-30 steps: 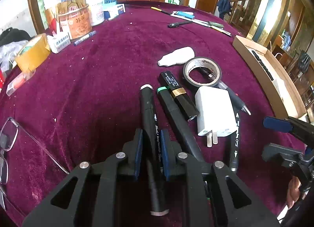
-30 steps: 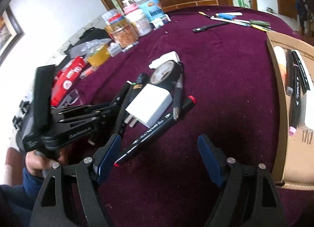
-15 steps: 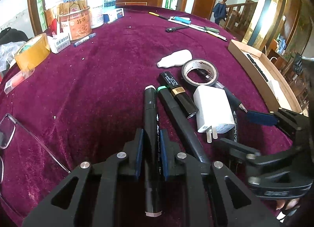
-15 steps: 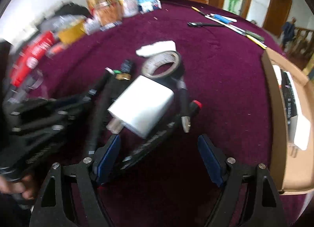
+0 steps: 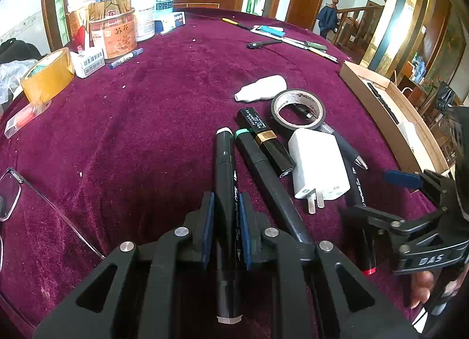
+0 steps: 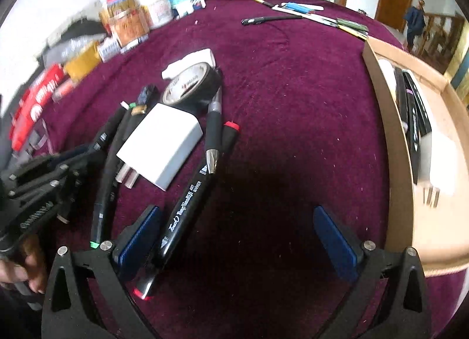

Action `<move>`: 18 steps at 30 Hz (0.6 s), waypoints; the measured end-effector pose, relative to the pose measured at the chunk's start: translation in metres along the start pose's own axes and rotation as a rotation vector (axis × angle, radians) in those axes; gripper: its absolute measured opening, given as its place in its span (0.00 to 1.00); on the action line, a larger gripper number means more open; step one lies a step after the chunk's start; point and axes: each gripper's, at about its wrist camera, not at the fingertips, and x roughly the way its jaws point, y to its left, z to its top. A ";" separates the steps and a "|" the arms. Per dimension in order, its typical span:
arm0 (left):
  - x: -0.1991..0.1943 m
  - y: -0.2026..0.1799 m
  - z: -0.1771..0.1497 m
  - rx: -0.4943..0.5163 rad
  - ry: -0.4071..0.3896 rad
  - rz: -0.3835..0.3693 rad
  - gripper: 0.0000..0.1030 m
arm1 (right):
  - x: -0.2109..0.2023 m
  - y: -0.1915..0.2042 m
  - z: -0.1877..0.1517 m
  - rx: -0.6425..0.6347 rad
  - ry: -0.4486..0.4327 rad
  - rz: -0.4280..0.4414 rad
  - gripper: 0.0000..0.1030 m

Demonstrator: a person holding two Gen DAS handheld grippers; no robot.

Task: Organize rigid objects
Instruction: 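Grasp a green-capped black marker with the left gripper while the right grasps a red-capped marker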

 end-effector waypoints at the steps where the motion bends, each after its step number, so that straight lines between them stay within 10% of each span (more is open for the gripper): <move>1: 0.000 0.000 0.000 0.000 0.000 0.000 0.14 | -0.003 -0.005 0.000 0.033 -0.021 0.029 0.97; 5: 0.000 0.000 0.000 0.000 0.000 0.000 0.14 | -0.007 -0.009 0.003 0.057 -0.004 0.024 0.80; 8: 0.000 0.000 0.000 0.000 0.000 0.000 0.14 | -0.010 -0.008 0.005 0.055 -0.001 0.060 0.35; 18: 0.000 0.001 0.000 -0.003 -0.001 -0.005 0.14 | -0.010 0.017 0.011 0.030 0.018 0.055 0.33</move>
